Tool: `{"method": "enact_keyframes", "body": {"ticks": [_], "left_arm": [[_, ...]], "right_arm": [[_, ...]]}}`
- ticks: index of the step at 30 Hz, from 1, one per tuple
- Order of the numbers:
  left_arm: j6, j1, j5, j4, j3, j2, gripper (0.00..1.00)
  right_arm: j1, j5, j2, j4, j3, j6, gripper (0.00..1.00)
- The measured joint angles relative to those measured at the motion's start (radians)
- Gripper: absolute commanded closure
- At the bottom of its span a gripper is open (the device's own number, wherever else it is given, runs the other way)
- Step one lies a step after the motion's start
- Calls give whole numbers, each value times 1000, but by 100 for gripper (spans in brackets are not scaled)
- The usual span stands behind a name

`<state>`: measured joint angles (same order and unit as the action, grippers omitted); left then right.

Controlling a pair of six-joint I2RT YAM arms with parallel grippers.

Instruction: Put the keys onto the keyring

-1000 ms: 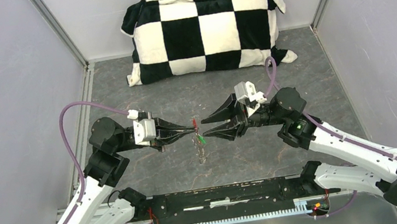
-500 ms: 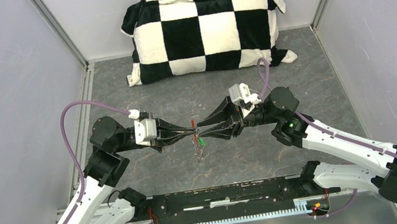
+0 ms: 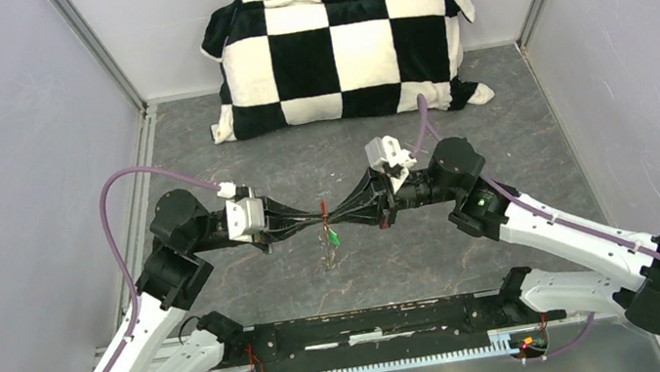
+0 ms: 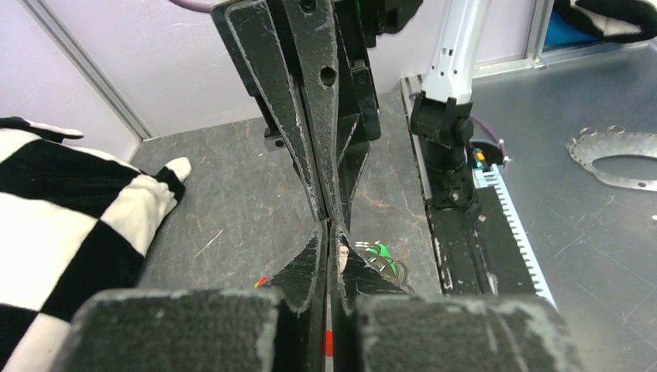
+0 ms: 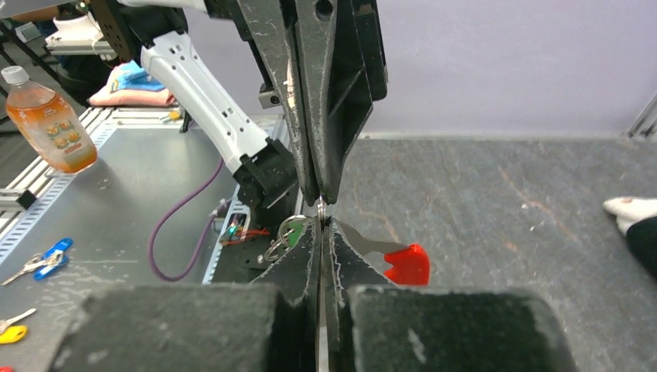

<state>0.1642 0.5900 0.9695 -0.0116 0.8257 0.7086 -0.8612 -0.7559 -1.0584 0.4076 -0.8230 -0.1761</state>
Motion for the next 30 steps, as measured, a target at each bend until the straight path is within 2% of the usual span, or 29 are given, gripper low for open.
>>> {"method": "enact_keyframes", "body": {"ticks": [2,6,11,14,22,30], "left_arm": [[56,0,-3,-72,30,14,81],[222,0,-14,-262,134,70,71],[402,0,-29,-478,228,153,70],[481,0,-35,-583,253,197,72],[601,0,-45,-765,298,260,72],[634,0,-43,-820,301,265,72]], "right_arm": [[0,2,-8,-113,-54,21,100],[0,31,-68,-406,-235,100,100],[-8,100,-163,-769,-441,215,100],[-27,151,-204,-913,-506,269,100],[-108,289,-309,-1164,-681,350,100],[-177,376,-382,-1259,-801,373,100]]}}
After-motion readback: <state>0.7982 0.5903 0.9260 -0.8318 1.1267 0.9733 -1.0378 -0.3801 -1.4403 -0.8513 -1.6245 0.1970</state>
